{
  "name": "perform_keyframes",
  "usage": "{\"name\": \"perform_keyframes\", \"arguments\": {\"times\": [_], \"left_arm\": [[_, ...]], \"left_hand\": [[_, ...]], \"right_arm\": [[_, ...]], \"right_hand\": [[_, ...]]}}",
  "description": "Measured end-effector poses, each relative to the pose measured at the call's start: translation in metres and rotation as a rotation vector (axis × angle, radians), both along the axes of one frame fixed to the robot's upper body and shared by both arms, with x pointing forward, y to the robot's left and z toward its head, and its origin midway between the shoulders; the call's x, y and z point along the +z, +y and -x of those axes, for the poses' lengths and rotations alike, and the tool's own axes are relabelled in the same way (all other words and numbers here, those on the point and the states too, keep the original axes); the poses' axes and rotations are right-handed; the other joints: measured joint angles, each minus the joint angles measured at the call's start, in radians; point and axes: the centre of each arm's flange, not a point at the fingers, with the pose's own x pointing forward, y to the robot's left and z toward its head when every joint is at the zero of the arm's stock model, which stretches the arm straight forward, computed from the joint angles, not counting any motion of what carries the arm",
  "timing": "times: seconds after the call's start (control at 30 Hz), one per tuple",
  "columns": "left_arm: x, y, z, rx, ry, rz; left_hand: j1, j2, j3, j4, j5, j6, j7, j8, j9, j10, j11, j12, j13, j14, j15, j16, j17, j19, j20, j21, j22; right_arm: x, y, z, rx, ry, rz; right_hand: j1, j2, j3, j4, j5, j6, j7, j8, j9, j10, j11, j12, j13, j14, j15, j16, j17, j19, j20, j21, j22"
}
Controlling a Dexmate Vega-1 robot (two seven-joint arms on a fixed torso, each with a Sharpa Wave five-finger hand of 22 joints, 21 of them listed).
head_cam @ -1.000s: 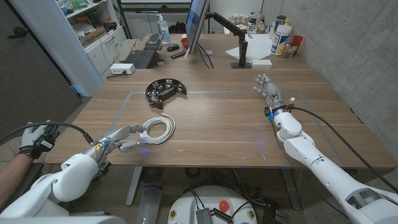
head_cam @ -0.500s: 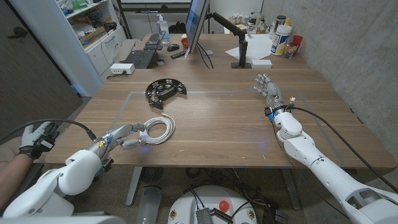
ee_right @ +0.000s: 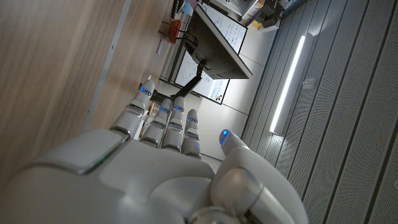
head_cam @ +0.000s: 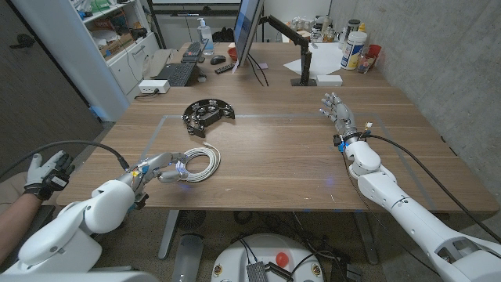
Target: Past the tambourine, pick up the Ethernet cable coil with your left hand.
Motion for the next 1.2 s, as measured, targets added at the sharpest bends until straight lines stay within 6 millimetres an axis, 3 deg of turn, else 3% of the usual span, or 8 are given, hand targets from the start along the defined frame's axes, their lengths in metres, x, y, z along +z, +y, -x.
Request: {"name": "perform_keyframes", "arguments": {"times": [0.5, 1.2], "left_arm": [[0.007, -0.009, -0.009, -0.017, -0.007, -0.02], [-0.001, -0.011, -0.015, -0.024, 0.007, -0.015]], "left_hand": [[0.0, 0.0, 0.003, 0.003, 0.0, 0.0, 0.0, 0.01, 0.003, 0.0, 0.0, 0.004, 0.005, 0.0, 0.0, 0.0, 0.007, 0.011, 0.0, 0.0, 0.0], [-0.008, 0.0, 0.006, 0.005, 0.0, 0.004, -0.004, 0.02, 0.009, 0.0, 0.0, 0.008, 0.014, 0.0, 0.0, 0.0, 0.016, 0.011, 0.0, 0.0, 0.0]], "right_arm": [[0.0, -0.001, 0.0, 0.002, -0.003, -0.003], [0.001, -0.002, 0.0, 0.002, -0.005, -0.003]], "right_hand": [[0.005, 0.005, -0.003, -0.003, 0.0, 0.0, 0.0, 0.0, 0.0, 0.0, 0.0, 0.0, 0.0, 0.0, 0.0, 0.0, 0.0, 0.0, 0.0, 0.0, 0.0], [0.005, 0.005, -0.003, -0.003, 0.0, 0.0, 0.0, 0.0, 0.0, 0.0, 0.0, 0.0, 0.0, 0.0, 0.0, 0.0, 0.0, 0.0, 0.0, 0.0, 0.0]]}}
